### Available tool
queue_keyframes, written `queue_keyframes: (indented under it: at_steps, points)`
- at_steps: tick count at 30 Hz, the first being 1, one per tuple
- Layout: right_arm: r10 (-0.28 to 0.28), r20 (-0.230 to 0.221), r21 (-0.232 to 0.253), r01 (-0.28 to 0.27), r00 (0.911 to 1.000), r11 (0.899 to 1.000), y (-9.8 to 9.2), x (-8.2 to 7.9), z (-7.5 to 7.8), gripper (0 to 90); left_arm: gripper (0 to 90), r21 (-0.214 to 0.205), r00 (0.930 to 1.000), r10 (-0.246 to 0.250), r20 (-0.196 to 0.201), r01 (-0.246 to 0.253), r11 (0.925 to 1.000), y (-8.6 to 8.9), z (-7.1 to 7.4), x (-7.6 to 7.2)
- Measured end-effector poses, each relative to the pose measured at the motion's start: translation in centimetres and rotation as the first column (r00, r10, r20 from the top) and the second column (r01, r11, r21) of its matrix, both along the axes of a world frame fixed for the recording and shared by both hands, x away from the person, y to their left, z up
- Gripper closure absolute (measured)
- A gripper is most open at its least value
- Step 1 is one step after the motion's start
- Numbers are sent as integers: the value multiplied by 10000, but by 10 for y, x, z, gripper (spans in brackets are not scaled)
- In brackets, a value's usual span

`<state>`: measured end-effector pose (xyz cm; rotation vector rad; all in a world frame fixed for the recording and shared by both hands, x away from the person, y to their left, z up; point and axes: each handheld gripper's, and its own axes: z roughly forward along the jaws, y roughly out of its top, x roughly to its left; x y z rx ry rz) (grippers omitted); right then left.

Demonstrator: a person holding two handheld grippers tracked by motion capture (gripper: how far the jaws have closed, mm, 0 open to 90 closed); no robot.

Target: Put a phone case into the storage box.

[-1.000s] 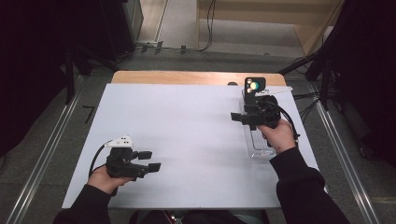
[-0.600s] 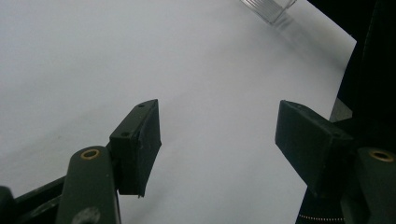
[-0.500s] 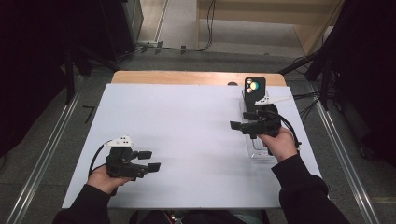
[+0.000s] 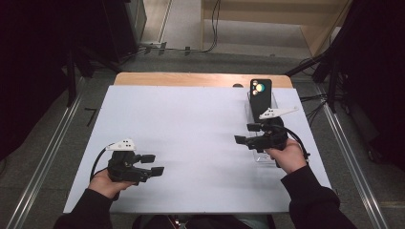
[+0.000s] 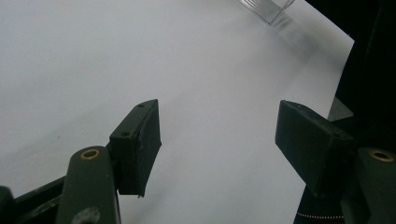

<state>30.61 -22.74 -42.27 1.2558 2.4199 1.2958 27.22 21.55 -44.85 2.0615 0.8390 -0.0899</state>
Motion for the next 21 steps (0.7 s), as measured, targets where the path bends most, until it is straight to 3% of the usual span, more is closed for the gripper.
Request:
queue_keyframes:
  at_steps: [21]
  points:
    - [725,-84,246,-723,9973,9971,-5,-36,-11,211,314,-75,10000,-50,24,50,10000,1,1,-2]
